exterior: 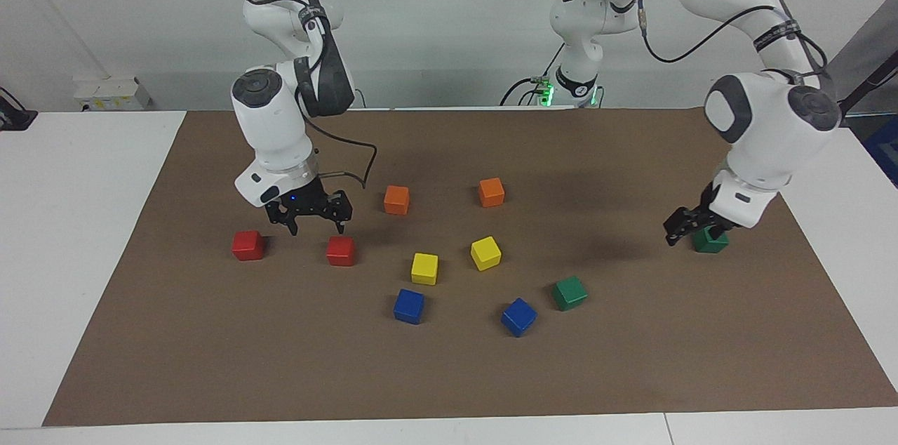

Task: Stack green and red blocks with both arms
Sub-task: 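Grasp second green with the left gripper while the right gripper grasps red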

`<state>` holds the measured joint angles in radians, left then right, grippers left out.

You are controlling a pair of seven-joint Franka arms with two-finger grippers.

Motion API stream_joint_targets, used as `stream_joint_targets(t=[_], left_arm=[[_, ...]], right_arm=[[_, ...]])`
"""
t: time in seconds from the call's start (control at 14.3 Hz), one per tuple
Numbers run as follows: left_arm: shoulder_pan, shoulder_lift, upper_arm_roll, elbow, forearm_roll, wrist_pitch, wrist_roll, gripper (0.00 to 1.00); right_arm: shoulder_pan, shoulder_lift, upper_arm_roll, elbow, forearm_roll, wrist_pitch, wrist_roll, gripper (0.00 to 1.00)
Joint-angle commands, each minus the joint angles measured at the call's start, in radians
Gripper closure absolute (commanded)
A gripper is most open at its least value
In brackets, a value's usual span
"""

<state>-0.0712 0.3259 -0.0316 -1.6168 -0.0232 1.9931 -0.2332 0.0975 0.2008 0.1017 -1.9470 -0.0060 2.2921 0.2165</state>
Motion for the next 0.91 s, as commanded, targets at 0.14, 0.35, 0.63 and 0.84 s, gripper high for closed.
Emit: stream_joint_targets(t=[0.14, 0.35, 0.63, 0.84], left_arm=[[-0.176, 0.217, 0.021, 0.187, 0.014, 0.02, -0.349, 0.0], [-0.196, 0.255, 0.021, 0.204, 0.014, 0.064, -0.409, 0.0], [-0.202, 0.288, 0.027, 0.209, 0.025, 0.114, -0.46, 0.0], [-0.217, 0.324, 0.027, 0.209, 0.025, 0.18, -0.549, 0.0]], right_arm=[[0.019, 0.037, 0.004, -0.039, 0.003, 0.07, 0.09, 0.0], [0.017, 0.057, 0.004, -0.043, 0.003, 0.081, 0.104, 0.0], [0.017, 0.072, 0.004, -0.049, 0.003, 0.086, 0.104, 0.0], [0.017, 0.083, 0.004, -0.068, 0.003, 0.113, 0.103, 0.0]])
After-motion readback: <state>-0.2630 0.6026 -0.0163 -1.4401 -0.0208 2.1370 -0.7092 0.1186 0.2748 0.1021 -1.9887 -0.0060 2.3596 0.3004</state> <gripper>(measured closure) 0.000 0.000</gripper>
